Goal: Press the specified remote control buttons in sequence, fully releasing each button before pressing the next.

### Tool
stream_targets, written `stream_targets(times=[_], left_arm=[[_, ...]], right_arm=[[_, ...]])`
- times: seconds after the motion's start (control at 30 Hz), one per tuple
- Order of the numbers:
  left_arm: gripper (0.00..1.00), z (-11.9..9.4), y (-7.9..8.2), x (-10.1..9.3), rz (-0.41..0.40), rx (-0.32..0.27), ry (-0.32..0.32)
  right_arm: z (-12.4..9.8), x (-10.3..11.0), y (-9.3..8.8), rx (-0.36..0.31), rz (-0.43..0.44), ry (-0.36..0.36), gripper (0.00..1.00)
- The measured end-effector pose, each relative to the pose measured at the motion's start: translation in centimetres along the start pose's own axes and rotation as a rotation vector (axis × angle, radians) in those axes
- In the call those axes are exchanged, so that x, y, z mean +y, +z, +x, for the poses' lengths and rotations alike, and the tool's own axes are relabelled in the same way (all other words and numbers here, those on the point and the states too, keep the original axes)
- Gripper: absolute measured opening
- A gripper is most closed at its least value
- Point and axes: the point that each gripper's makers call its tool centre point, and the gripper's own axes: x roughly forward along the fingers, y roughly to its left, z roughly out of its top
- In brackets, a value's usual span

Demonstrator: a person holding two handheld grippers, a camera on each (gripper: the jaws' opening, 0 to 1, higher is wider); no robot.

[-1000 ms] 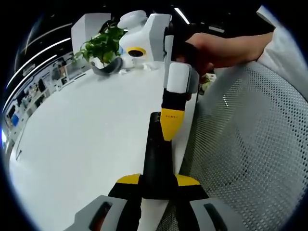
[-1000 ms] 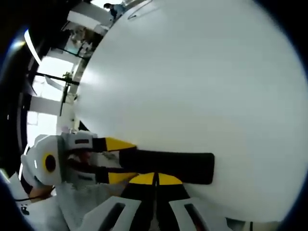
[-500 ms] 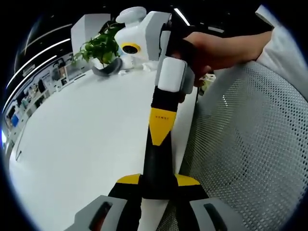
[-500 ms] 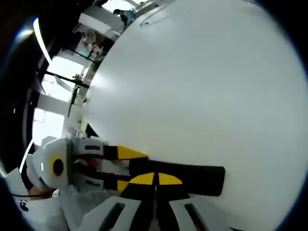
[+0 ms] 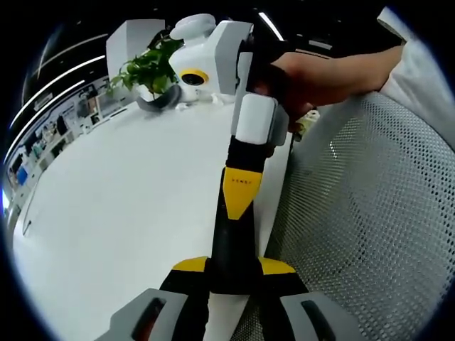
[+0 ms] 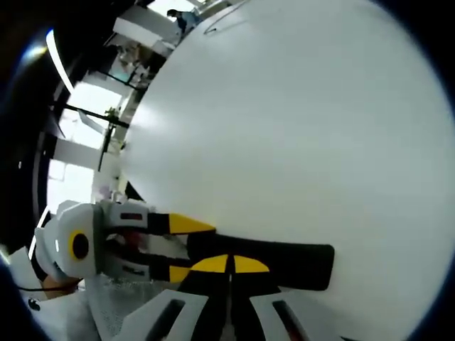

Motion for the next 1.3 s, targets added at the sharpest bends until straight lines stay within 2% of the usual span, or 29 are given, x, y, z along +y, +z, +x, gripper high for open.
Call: stream_targets(times=[0.27,0.77,1.3], left_arm=[[0.24,0.06,0.00,0.04,-0.004,-0.003,-0.001],[0.24,0.10,0.00,0.07,-0.006,-0.004,0.000],[0.24,0.09,0.04,0.03,-0.004,-0.003,0.001]], right_arm=[[0.07,-0.10,0.09,-0.007,-0.011,-0.009,0.00],[0.07,0.15,0.31,-0.011,-0.011,0.019,0.00],[0.42,0.58,-0.13,0.010,-0.043,0.021,0.00]])
